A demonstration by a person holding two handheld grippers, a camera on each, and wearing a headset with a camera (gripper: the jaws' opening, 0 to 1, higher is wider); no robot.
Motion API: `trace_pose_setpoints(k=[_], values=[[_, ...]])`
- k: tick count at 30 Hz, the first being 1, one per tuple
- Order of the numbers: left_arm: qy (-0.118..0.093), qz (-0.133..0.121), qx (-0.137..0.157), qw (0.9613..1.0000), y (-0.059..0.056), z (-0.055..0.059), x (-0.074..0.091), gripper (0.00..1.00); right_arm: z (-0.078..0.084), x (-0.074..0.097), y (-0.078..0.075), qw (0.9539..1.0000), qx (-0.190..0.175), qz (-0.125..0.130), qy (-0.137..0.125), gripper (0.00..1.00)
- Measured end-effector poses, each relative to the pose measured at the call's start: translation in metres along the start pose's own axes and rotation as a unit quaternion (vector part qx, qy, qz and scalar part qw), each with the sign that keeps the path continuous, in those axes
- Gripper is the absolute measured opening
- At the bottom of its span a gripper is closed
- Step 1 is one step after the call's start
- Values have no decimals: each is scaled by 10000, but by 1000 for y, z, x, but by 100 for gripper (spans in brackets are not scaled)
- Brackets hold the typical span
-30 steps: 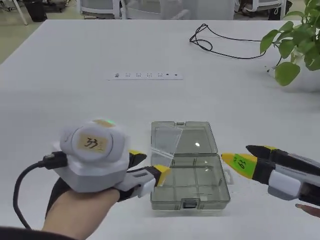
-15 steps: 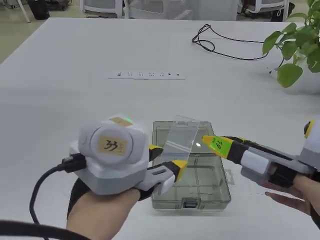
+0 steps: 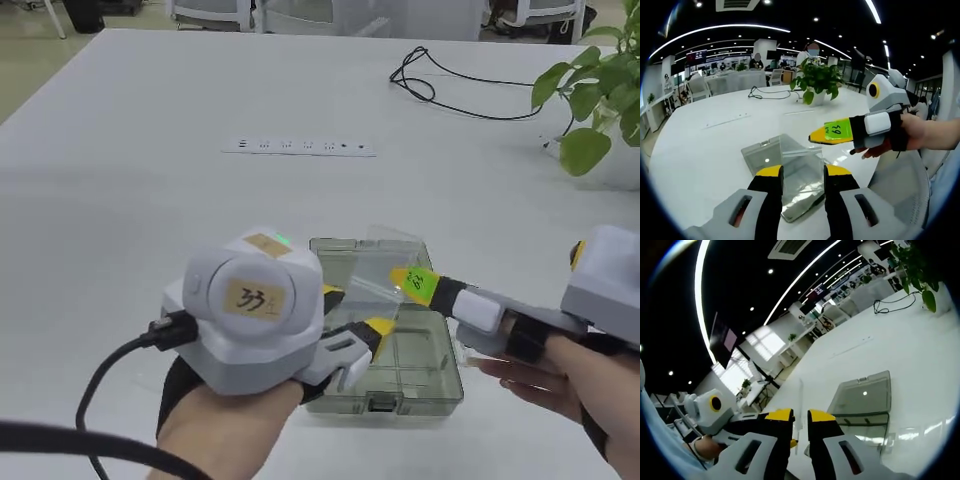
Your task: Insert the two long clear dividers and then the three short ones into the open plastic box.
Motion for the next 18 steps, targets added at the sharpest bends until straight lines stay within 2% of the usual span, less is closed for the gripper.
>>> trace_pose_setpoints(k=[5,18], values=[[-15,38,-9,10000,-2,1,-1,30,1,-4,2,10000,44,-30,62,4],[-16,91,32,10000,-3,3,-2,30,2,-4,2,9997,-57,-58,224,2]])
Point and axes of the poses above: the centre of the closed fingertips' face, and the gripper's own axes: x roughly backward along the fingers, y roughly to its left, z roughly out of its underside, the point moved 8 cm from there along x, roughly backward along the fingers, and after that the axes turned 15 degrees about y, right-handed, at the moved point
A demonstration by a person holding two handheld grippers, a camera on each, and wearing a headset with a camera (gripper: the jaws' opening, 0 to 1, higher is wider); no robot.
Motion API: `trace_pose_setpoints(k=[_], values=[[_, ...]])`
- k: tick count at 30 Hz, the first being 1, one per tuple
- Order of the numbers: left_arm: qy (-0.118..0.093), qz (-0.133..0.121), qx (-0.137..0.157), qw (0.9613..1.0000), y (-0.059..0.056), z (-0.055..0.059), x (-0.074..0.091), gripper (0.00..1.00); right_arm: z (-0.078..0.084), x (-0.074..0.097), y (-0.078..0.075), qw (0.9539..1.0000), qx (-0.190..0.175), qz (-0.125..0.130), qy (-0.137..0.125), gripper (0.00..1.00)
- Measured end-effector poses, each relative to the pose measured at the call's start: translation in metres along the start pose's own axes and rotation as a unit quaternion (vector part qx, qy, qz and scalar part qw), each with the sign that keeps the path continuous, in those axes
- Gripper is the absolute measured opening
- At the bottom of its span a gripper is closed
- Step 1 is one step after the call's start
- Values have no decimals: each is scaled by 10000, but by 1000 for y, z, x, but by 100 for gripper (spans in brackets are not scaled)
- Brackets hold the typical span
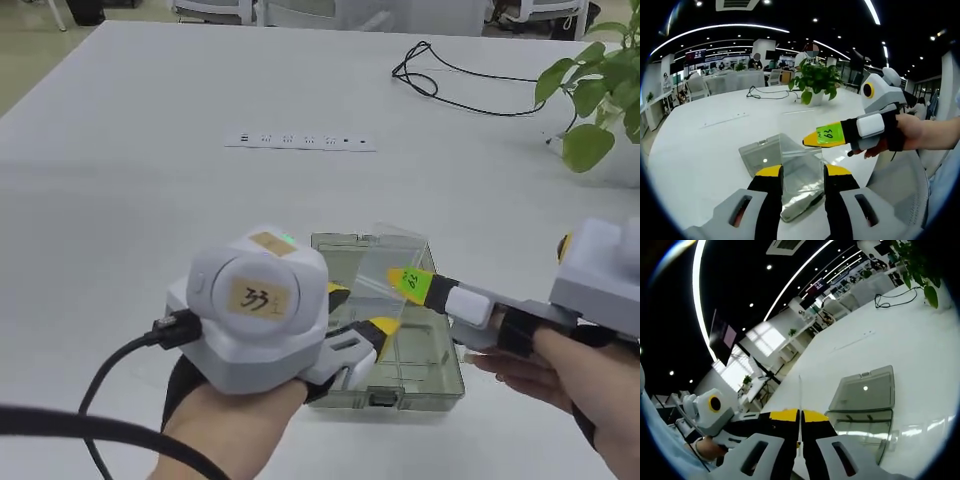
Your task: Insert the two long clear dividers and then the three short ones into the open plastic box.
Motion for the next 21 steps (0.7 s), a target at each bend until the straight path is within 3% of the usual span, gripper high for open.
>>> trace_pose_setpoints(k=[6,10,14,16,21], values=[[-34,34,4,10000,-1,2,-1,31,2,1,-1,9999,-93,49,70,2],[-22,20,-154,9999,-1,5,-3,34,3,1,-2,9998,-117,66,123,2],[108,0,-306,9995,0,10,-5,51,2,2,-3,9997,-187,72,124,2],[78,-3,-372,9993,1,12,-4,58,2,2,-3,9997,-212,73,138,2],[133,44,-402,9991,5,20,-6,91,2,3,-5,9994,-269,107,166,2]])
Point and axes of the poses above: the centre of the closed fingertips' face, and the gripper's own axes: x roughly backward along the fingers, y roughly to its left, z roughly out of its underside, the point moved 8 cm from there along x, roughly backward along the fingers, and after that the axes turned 15 degrees about y, right-handed, at the moved point
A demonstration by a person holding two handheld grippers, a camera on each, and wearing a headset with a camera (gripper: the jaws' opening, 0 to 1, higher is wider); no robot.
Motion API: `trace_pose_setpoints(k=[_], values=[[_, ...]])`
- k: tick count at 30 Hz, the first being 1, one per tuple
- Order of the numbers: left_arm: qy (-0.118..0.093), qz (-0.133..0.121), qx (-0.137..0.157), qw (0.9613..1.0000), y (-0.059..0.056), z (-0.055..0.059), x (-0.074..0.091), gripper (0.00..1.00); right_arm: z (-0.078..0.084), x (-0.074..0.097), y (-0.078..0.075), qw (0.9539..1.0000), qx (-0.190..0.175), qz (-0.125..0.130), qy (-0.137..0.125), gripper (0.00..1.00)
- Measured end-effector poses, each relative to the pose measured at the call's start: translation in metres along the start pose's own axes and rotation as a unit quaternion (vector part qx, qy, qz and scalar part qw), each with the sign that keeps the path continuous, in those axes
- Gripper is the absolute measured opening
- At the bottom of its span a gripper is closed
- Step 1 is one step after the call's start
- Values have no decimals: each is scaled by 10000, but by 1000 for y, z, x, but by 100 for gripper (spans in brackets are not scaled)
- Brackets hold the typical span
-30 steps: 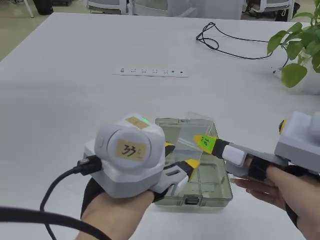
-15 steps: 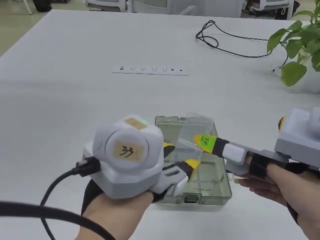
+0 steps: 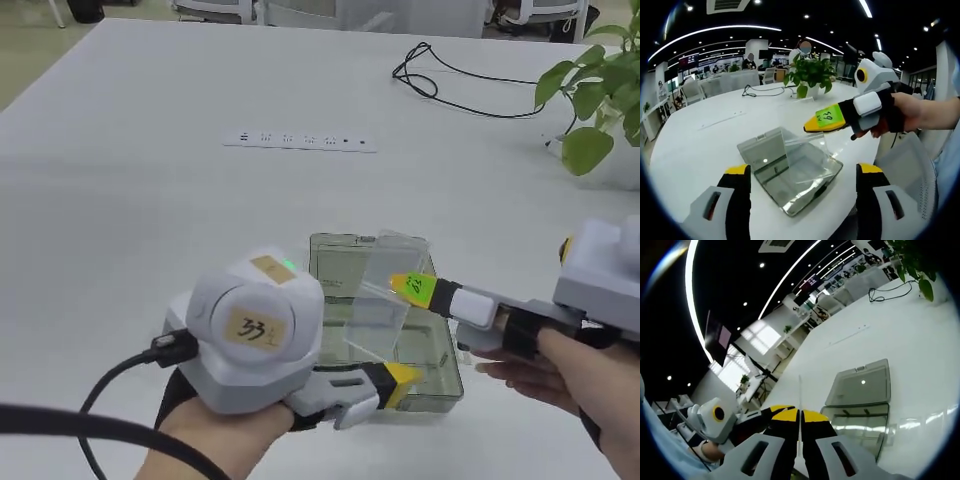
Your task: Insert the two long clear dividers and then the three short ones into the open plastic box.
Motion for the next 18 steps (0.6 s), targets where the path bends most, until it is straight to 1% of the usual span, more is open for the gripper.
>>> trace_pose_setpoints(k=[1,3,7,8,11,12,16,18], values=[[11,-16,-27,10000,1,2,0,95,0,0,0,10000,-31,-15,8,2],[43,-4,-62,10000,2,5,0,100,0,0,-1,10000,-34,1,16,2],[49,20,-87,9999,6,11,1,100,1,0,-2,9999,-72,23,69,2],[114,-5,-69,9999,7,14,1,100,0,0,-2,9999,-94,26,83,2],[124,-71,-58,9999,10,19,2,100,-1,0,-3,9998,-100,73,155,2],[173,-119,-21,9998,12,22,2,100,-2,0,-3,9998,-94,86,177,2],[165,-332,-66,9993,18,32,6,99,-4,1,-6,9991,-113,221,351,2],[216,-416,-14,9989,21,36,8,98,-5,0,-7,9987,-131,240,438,2]])
Point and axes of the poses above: the centre of the closed fingertips' face, and the gripper's own axes: x roughly backward along the fingers, y roughly to its left, z roughly out of its underside, the point moved 8 cm from there along x, roughly backward along the fingers, and after that the axes turned 15 degrees about y, right-handed, at the moved point
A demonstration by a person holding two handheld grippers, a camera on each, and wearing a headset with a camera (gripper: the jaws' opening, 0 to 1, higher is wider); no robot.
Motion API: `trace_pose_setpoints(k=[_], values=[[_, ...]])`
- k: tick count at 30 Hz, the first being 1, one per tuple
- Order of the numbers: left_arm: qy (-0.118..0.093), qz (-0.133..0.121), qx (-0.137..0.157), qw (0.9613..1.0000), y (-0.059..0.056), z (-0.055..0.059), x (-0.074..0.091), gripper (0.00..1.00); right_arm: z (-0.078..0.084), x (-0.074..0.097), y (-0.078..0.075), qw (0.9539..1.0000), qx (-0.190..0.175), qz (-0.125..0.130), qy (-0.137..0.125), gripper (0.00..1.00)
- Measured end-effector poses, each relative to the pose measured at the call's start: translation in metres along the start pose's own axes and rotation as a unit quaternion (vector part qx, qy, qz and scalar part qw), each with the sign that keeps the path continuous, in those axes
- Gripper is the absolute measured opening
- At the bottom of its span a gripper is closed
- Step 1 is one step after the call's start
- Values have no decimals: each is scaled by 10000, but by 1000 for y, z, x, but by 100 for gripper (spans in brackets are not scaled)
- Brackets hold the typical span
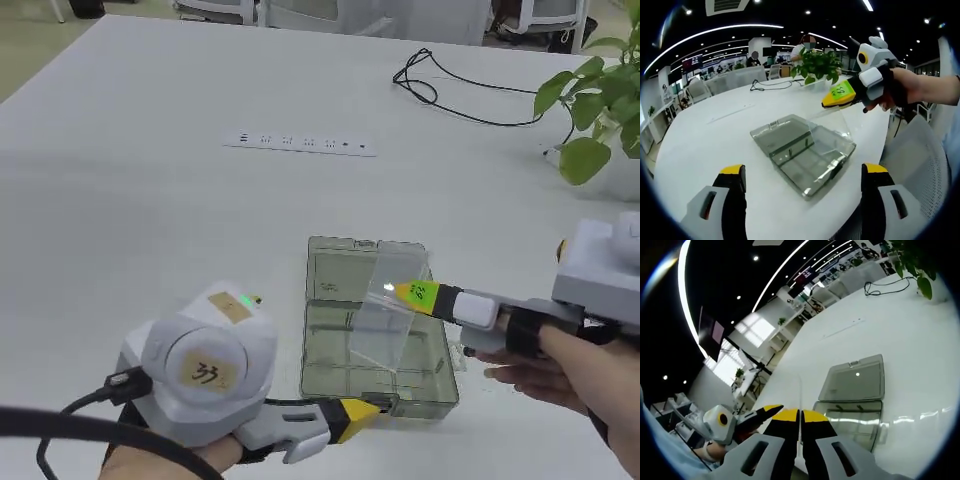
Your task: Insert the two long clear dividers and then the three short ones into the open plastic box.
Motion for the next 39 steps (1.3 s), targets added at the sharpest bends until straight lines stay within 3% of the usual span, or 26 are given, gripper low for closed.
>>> trace_pose_setpoints(k=[4,11,20,24,31,32,34,35,39], values=[[-38,-121,66,9999,4,8,2,100,-3,0,-2,9996,-2,168,207,2],[20,-338,-66,9994,7,17,1,100,-8,2,-7,9971,93,480,584,2],[-90,-471,-143,9987,9,14,3,100,-17,7,-15,9881,152,959,1190,2],[-119,-512,-223,9984,10,13,4,100,-18,8,-21,9790,71,1233,1619,2],[-168,-528,-199,9983,10,13,5,99,-23,3,-25,9676,-203,1385,2102,2],[-174,-530,-191,9983,10,13,6,99,-23,2,-27,9631,-215,1462,2248,2],[-187,-539,-189,9982,11,12,6,99,-23,0,-28,9611,-248,1496,2307,2],[-196,-544,-179,9982,11,12,6,99,-22,0,-29,9568,-355,1538,2442,2],[-201,-542,-136,9982,12,12,6,99,-27,-3,-37,9541,-639,1532,2494,2]])
Point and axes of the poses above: the centre of the closed fingertips' face, and the gripper's own axes: x roughly backward along the fingers, y roughly to its left, z roughly out of its underside, the point moved 8 cm from there along x, roughly backward along the fingers, and after that the axes turned 15 degrees about y, right-handed, at the moved point
